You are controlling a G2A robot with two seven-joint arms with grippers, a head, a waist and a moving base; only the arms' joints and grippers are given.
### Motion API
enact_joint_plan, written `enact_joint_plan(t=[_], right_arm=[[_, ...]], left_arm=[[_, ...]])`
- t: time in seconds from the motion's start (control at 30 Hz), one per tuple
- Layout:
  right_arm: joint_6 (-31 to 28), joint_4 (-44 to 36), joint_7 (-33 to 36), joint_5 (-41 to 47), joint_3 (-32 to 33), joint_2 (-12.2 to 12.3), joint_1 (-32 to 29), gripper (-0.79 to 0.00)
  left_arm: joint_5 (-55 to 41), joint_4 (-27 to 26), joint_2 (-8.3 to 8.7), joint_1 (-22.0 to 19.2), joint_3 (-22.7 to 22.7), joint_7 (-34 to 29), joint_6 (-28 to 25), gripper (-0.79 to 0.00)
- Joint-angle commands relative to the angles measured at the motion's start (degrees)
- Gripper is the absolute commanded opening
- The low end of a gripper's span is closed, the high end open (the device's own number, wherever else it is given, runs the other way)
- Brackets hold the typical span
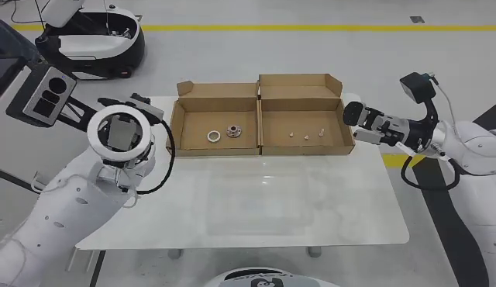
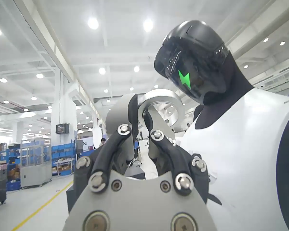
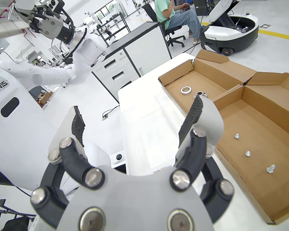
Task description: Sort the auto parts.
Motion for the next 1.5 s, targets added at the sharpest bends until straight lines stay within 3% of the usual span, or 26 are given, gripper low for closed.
enact_joint_plan(t=[0.0, 0.2, 0.43, 0.6, 0.73, 1.47], right_arm=[[0.0, 0.0, 0.0, 0.0, 0.0, 0.0, 0.0, 0.000], [0.0, 0.0, 0.0, 0.0, 0.0, 0.0, 0.0, 0.000], [0.0, 0.0, 0.0, 0.0, 0.0, 0.0, 0.0, 0.000], [0.0, 0.0, 0.0, 0.0, 0.0, 0.0, 0.0, 0.000], [0.0, 0.0, 0.0, 0.0, 0.0, 0.0, 0.0, 0.000], [0.0, 0.0, 0.0, 0.0, 0.0, 0.0, 0.0, 0.000]], left_arm=[[1.1, 0.0, -0.60, 0.6, -0.5, 0.0, 0.0, -0.785], [8.2, 2.3, -1.00, 1.2, 0.9, 0.0, 0.0, -0.785], [17.6, 7.1, 1.15, -0.6, 4.8, 0.0, 0.0, -0.785], [14.7, 5.8, 2.12, -2.2, 6.1, 0.0, 0.0, -0.785], [8.8, 4.1, 1.92, -2.3, 5.4, 0.0, 0.0, -0.785], [8.9, 4.5, 1.65, -1.9, 5.6, 0.0, 0.0, -0.785]])
